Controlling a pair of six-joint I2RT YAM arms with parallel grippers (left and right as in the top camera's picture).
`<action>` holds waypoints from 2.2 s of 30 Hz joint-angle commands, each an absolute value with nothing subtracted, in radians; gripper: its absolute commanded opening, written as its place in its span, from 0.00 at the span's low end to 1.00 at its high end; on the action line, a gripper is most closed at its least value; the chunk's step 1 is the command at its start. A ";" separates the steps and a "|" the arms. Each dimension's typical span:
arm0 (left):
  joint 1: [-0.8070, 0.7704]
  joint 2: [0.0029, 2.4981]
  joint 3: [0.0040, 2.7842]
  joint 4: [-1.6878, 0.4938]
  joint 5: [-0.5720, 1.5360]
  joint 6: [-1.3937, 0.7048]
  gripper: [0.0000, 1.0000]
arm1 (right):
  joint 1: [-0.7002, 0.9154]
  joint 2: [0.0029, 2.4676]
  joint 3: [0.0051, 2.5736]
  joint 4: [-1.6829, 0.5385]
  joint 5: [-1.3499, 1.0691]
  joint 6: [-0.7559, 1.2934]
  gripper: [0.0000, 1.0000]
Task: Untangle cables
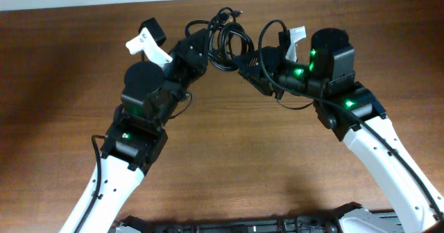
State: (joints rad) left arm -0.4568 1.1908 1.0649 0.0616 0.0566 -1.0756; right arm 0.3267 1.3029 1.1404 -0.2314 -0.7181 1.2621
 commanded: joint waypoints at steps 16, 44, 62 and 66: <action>-0.534 1.185 1.076 0.142 0.044 -1.114 0.00 | 0.336 1.337 1.148 -0.393 -0.642 0.942 0.04; -0.534 1.185 1.076 0.156 -0.233 -1.106 0.00 | 0.334 1.337 1.148 -0.737 -0.407 0.490 0.99; -0.535 1.185 1.076 0.188 -0.122 -1.246 0.00 | 0.444 1.339 1.148 -0.441 -0.517 1.056 0.99; -0.535 1.185 1.076 0.247 -0.043 -1.246 0.00 | 0.496 1.359 1.148 -0.421 -0.485 1.057 0.99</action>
